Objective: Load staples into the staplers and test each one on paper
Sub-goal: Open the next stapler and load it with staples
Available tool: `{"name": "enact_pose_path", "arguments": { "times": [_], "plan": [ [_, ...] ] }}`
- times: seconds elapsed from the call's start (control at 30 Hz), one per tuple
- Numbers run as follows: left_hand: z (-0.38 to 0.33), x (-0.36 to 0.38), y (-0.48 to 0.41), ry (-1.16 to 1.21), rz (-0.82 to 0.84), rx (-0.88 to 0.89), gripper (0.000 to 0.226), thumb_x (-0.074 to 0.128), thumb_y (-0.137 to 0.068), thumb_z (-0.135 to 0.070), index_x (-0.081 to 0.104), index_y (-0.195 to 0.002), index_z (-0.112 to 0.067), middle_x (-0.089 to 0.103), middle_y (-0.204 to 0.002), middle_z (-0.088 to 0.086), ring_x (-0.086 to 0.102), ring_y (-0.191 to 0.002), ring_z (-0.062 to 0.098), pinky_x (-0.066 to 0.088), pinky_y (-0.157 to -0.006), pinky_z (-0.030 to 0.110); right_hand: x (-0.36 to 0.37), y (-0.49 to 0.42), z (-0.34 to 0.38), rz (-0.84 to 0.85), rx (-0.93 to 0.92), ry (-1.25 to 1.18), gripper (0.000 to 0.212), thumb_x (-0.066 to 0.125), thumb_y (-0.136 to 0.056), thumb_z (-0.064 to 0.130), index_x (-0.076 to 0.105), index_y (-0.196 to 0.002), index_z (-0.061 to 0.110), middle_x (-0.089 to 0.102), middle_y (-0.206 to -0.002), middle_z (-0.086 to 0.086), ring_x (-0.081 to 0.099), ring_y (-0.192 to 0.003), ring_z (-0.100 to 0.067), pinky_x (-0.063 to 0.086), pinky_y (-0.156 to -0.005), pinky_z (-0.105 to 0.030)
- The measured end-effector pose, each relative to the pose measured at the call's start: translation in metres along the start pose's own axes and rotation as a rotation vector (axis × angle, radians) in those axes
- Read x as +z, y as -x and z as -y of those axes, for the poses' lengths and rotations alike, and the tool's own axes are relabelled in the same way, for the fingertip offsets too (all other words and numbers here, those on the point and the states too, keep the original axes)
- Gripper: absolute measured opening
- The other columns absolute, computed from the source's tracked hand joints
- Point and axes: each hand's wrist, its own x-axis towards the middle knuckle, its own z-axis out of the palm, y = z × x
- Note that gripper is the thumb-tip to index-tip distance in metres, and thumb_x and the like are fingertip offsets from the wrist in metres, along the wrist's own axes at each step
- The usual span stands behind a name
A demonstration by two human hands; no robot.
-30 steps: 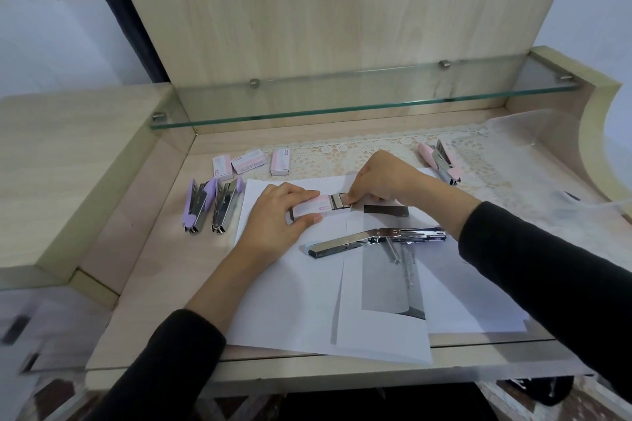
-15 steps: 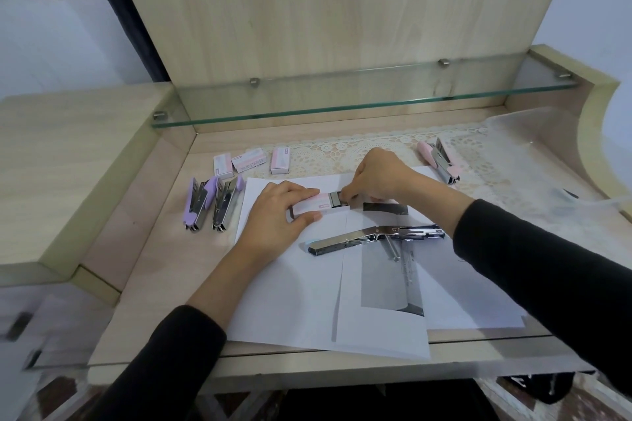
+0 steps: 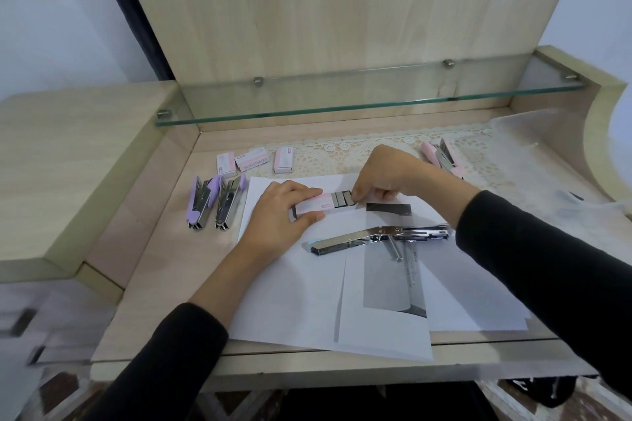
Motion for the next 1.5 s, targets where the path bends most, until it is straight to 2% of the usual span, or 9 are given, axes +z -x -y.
{"name": "enact_pose_path", "arguments": {
  "times": [0.1, 0.2, 0.4, 0.5, 0.6, 1.13, 1.23, 1.37, 1.5],
  "plan": [
    [0.0, 0.0, 0.0, 0.005, 0.0, 0.0, 0.036, 0.068, -0.081, -0.024, 0.063, -0.116, -0.02, 0.059, -0.108, -0.003, 0.04, -0.097, 0.008, 0.025, -0.083, 0.008, 0.002, 0.0, -0.005, -0.015, -0.041, -0.041, 0.028, 0.07, -0.07, 0.001, 0.065, -0.092, -0.015, 0.058, -0.069, -0.018, 0.041, -0.053, -0.023, 0.034, -0.05, -0.026],
    [0.0, 0.0, 0.0, 0.01, -0.006, -0.001, 0.035, 0.068, -0.081, -0.024, 0.063, -0.115, -0.02, 0.058, -0.106, -0.006, 0.04, -0.097, 0.007, 0.025, -0.083, 0.001, 0.005, -0.001, -0.009, -0.043, -0.067, -0.094, 0.028, 0.067, -0.071, -0.001, 0.063, -0.092, -0.018, 0.062, -0.064, -0.018, 0.041, -0.051, -0.019, 0.034, -0.047, -0.022],
    [-0.001, 0.0, 0.0, 0.003, -0.004, 0.005, 0.035, 0.068, -0.081, -0.024, 0.063, -0.116, -0.02, 0.058, -0.106, -0.006, 0.04, -0.096, 0.007, 0.025, -0.081, 0.003, 0.005, -0.001, -0.01, -0.031, -0.043, -0.123, 0.014, 0.071, -0.074, 0.009, 0.07, -0.069, -0.004, 0.062, -0.042, 0.005, 0.041, -0.038, -0.007, 0.035, -0.041, -0.015],
    [-0.001, 0.0, 0.0, 0.003, -0.002, 0.001, 0.035, 0.067, -0.081, -0.024, 0.062, -0.116, -0.02, 0.058, -0.106, -0.006, 0.04, -0.097, 0.007, 0.025, -0.081, 0.003, 0.007, 0.001, -0.004, -0.031, -0.039, -0.055, 0.032, 0.068, -0.075, 0.007, 0.06, -0.043, 0.008, 0.054, -0.032, 0.009, 0.045, -0.034, -0.004, 0.035, -0.041, -0.014],
    [0.0, 0.0, 0.001, -0.001, -0.005, 0.006, 0.035, 0.067, -0.081, -0.024, 0.062, -0.116, -0.02, 0.057, -0.106, -0.006, 0.039, -0.096, 0.007, 0.024, -0.082, 0.0, 0.012, 0.005, 0.004, -0.084, -0.028, 0.09, 0.038, 0.07, -0.074, 0.012, 0.05, -0.041, 0.012, 0.041, -0.022, 0.011, 0.043, -0.045, -0.009, 0.031, -0.043, -0.02],
    [-0.001, -0.001, -0.002, -0.031, 0.018, 0.002, 0.036, 0.068, -0.081, -0.024, 0.063, -0.116, -0.019, 0.06, -0.108, 0.0, 0.042, -0.098, 0.011, 0.026, -0.082, 0.014, 0.02, 0.003, 0.013, -0.09, -0.039, -0.023, 0.032, 0.072, -0.067, 0.003, 0.049, -0.045, 0.007, 0.055, -0.058, -0.01, 0.042, -0.05, -0.019, 0.032, -0.045, -0.023],
    [-0.002, -0.005, -0.005, -0.038, 0.068, -0.009, 0.036, 0.068, -0.081, -0.025, 0.063, -0.116, -0.019, 0.06, -0.109, 0.001, 0.047, -0.104, 0.018, 0.033, -0.091, 0.023, 0.019, 0.002, 0.011, -0.088, -0.049, 0.091, 0.03, 0.078, -0.067, 0.015, 0.052, -0.054, 0.005, 0.05, -0.055, -0.006, 0.044, -0.053, -0.019, 0.033, -0.047, -0.024],
    [-0.005, -0.012, -0.006, -0.072, 0.101, -0.024, 0.036, 0.067, -0.081, -0.025, 0.063, -0.116, -0.019, 0.06, -0.11, 0.001, 0.047, -0.106, 0.019, 0.035, -0.095, 0.028, 0.013, 0.003, -0.003, -0.097, -0.048, -0.039, 0.02, 0.078, -0.069, 0.013, 0.066, -0.076, -0.001, 0.053, -0.057, -0.01, 0.042, -0.044, -0.017, 0.033, -0.044, -0.024],
    [-0.007, -0.014, -0.005, -0.082, 0.11, -0.032, 0.036, 0.068, -0.08, -0.024, 0.063, -0.115, -0.018, 0.06, -0.109, 0.003, 0.048, -0.105, 0.02, 0.037, -0.093, 0.029, 0.012, 0.003, -0.004, -0.113, -0.054, -0.092, 0.024, 0.077, -0.068, 0.008, 0.058, -0.052, 0.006, 0.061, -0.052, -0.005, 0.045, -0.027, -0.007, 0.035, -0.037, -0.016]
  ]
}}
